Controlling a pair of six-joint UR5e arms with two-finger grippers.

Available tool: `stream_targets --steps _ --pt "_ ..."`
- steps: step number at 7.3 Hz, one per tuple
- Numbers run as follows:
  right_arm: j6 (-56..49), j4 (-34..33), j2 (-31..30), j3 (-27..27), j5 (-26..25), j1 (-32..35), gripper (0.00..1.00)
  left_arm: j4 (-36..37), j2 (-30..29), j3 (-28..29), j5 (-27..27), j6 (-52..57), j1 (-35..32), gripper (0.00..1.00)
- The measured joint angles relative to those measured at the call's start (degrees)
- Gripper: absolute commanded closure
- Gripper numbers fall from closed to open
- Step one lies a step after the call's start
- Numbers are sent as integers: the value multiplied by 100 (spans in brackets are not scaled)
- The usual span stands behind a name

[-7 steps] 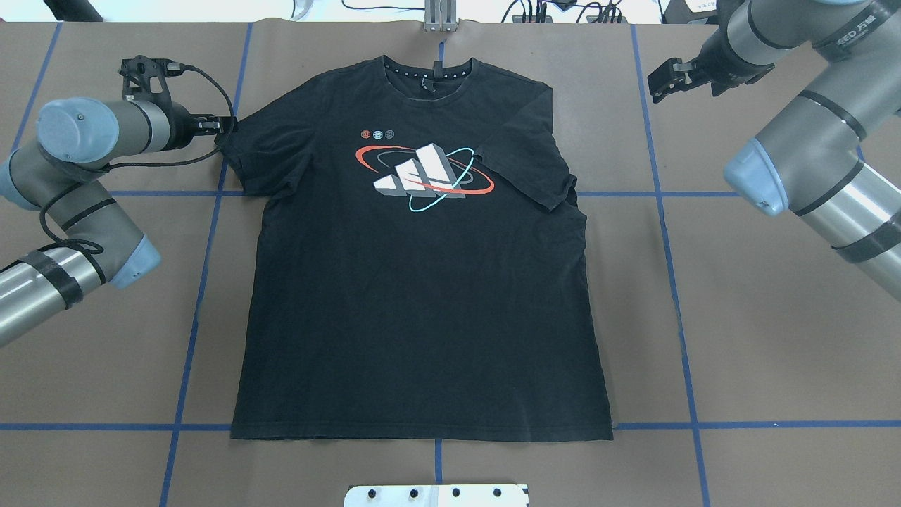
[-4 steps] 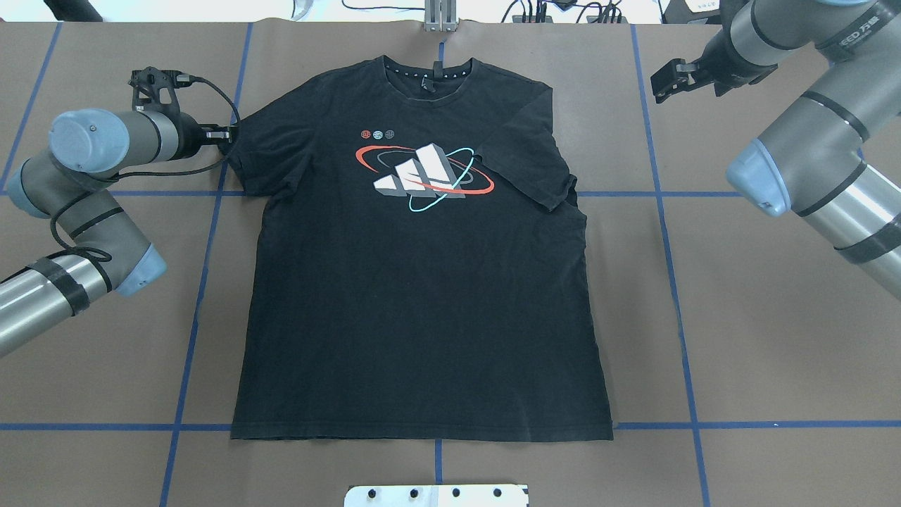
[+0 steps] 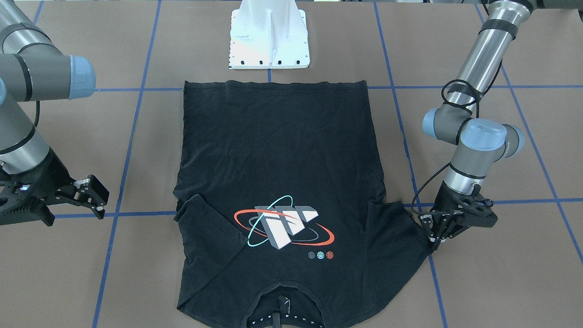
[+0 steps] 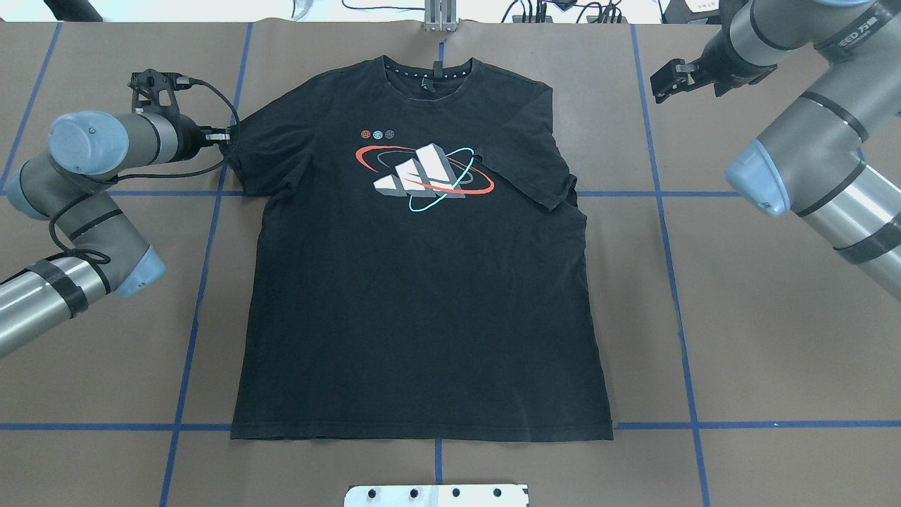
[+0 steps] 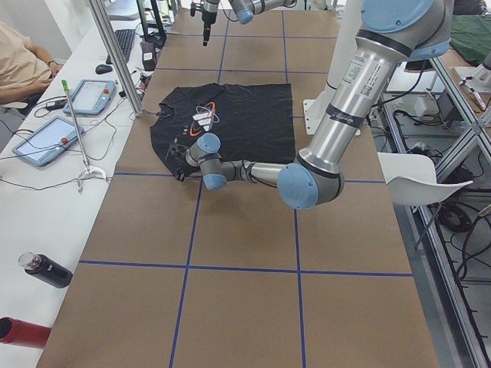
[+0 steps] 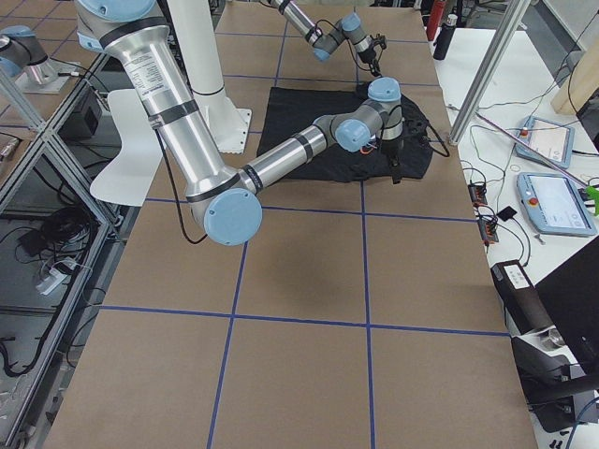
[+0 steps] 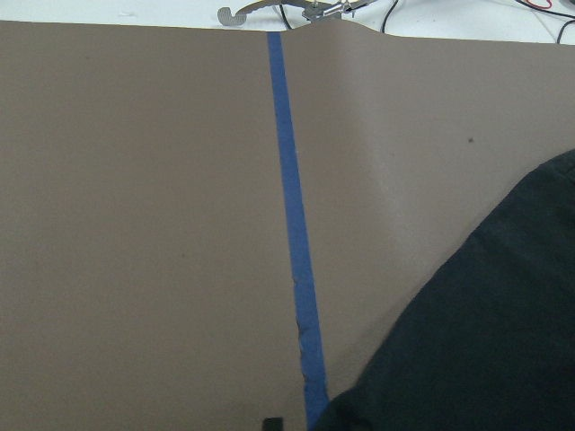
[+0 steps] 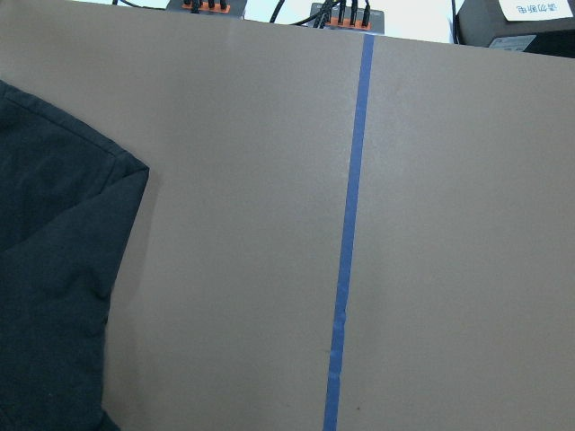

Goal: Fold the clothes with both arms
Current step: 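Fold the sleeve nearest the left gripper inward over the shirt body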

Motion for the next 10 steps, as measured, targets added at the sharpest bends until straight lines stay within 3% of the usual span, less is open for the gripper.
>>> stream_targets --steps 2,6,8,10 --pt "40 0 6 6 -8 -1 0 237 -36 -282 -9 10 -4 100" --pt "81 0 0 16 -23 -5 0 2738 -835 -1154 182 -304 139 100" --pt "85 0 0 16 -24 -9 0 3379 -1434 -940 358 -719 377 100" --pt "85 0 0 9 -26 -16 0 3445 -1889 -401 538 -966 530 100"
